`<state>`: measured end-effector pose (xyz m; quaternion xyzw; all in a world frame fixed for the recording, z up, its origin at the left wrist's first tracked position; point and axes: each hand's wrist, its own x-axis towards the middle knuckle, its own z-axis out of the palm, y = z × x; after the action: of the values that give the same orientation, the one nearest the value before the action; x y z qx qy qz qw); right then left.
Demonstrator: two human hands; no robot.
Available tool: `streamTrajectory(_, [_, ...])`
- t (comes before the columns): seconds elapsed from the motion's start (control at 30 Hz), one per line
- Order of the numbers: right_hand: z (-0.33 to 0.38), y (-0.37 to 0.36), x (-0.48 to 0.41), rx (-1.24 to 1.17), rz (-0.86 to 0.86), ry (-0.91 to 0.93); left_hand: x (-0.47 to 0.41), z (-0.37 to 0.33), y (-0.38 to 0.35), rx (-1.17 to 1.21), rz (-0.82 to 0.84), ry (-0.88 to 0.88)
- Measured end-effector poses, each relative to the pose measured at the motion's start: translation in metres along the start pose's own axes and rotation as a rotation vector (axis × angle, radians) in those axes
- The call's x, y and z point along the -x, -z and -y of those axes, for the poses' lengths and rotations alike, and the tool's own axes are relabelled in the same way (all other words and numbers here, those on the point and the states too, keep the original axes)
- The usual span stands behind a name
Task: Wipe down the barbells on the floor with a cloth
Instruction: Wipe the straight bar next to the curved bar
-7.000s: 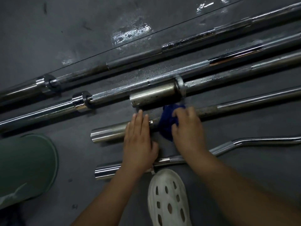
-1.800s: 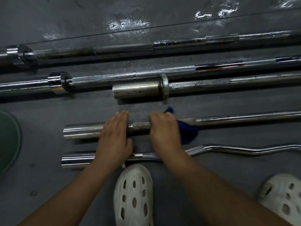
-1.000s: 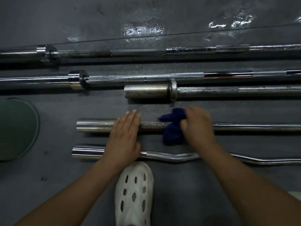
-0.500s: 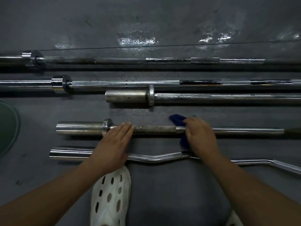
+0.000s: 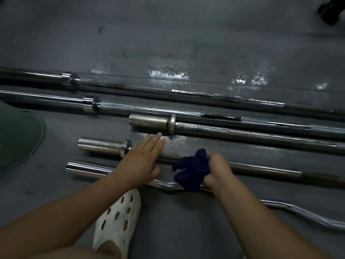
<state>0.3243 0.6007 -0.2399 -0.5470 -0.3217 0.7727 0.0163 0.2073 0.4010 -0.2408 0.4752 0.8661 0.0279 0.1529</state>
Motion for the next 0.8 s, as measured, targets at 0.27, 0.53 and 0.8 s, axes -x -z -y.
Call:
streamTrajectory(0.27, [-0.009, 0.044, 0.1, -0.283, 0.443, -0.278, 0.055, -0.047, 0.072, -0.035, -0.175, -0.01])
streamTrajectory(0.53, [-0.024, 0.085, 0.122, -0.443, 0.381, -0.138, 0.065, -0.066, 0.072, 0.026, -0.167, -0.002])
streamTrajectory(0.8, [0.007, 0.082, 0.076, -0.23, 0.298, -0.046, 0.014, -0.092, 0.013, 0.102, -0.035, -0.11])
